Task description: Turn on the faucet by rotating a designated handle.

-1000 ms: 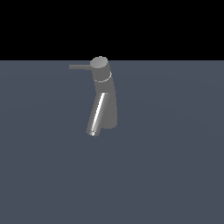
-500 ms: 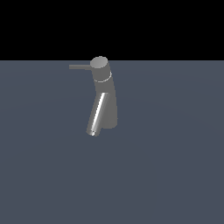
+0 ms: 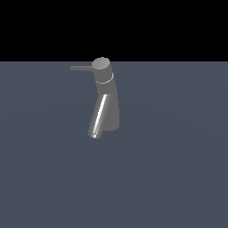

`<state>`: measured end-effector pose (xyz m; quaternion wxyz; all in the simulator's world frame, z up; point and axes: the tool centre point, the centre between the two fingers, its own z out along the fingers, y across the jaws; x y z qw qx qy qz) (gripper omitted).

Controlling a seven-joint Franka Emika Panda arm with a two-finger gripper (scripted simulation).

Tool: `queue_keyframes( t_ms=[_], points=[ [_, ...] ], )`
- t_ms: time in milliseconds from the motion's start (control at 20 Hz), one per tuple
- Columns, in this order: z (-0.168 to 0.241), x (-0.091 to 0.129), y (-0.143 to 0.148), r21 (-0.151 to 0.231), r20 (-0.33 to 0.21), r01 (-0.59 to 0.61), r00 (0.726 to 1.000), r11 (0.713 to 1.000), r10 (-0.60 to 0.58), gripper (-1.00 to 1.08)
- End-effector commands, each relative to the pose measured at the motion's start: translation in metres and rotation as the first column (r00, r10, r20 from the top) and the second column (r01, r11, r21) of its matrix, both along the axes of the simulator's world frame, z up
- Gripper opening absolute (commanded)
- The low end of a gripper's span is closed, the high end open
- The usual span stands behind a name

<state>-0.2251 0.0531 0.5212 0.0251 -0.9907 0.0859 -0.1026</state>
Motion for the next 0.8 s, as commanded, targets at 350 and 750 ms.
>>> queue_keyframes(
  t_ms=[350, 750],
  points=[
    [0.015, 0.029, 0.056, 0.101, 0.131, 0.239, 0.959, 0.966, -0.251, -1.00],
    [0.006, 0.065, 0.096, 0.205, 0.186, 0.421, 0.869, 0.883, -0.458, -1.00]
  ],
)
